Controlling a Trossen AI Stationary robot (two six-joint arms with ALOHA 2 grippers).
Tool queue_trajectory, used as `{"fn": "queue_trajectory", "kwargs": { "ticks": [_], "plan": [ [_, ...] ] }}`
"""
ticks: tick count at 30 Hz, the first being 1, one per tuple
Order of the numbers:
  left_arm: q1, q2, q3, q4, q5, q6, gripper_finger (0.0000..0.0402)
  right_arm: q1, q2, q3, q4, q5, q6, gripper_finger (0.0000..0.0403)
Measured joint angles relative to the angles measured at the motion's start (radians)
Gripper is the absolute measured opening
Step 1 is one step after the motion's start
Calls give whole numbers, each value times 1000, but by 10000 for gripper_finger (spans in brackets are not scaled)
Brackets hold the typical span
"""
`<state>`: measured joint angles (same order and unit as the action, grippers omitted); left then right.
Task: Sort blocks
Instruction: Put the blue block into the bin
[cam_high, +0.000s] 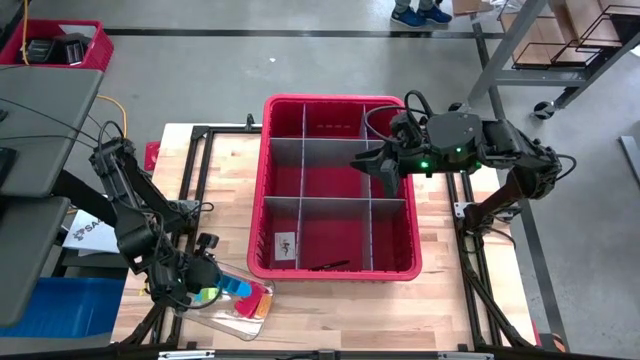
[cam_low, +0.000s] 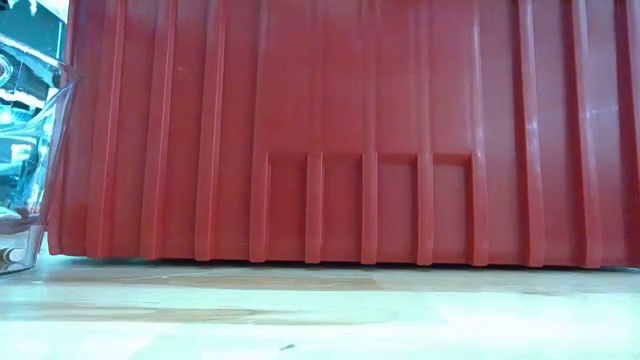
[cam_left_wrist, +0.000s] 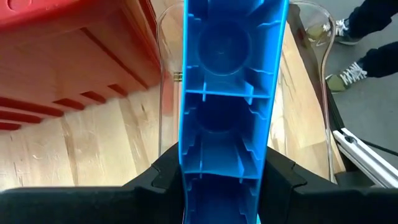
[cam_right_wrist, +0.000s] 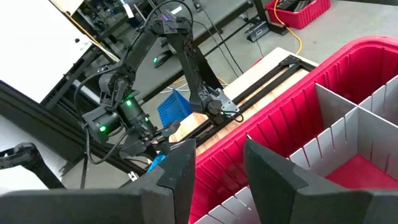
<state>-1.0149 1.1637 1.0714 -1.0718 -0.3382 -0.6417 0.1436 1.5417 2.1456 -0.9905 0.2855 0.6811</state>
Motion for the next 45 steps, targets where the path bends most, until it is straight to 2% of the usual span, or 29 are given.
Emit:
{"fn": "queue_trajectory", "kwargs": {
  "ticks": [8,45],
  "plan": [
    [-1,0,0,32,41,43,124,0,0,0,0,0,3,129],
    [0,0,0,45,38,45,124,0,0,0,-31,-8,44,129]
  ]
}}
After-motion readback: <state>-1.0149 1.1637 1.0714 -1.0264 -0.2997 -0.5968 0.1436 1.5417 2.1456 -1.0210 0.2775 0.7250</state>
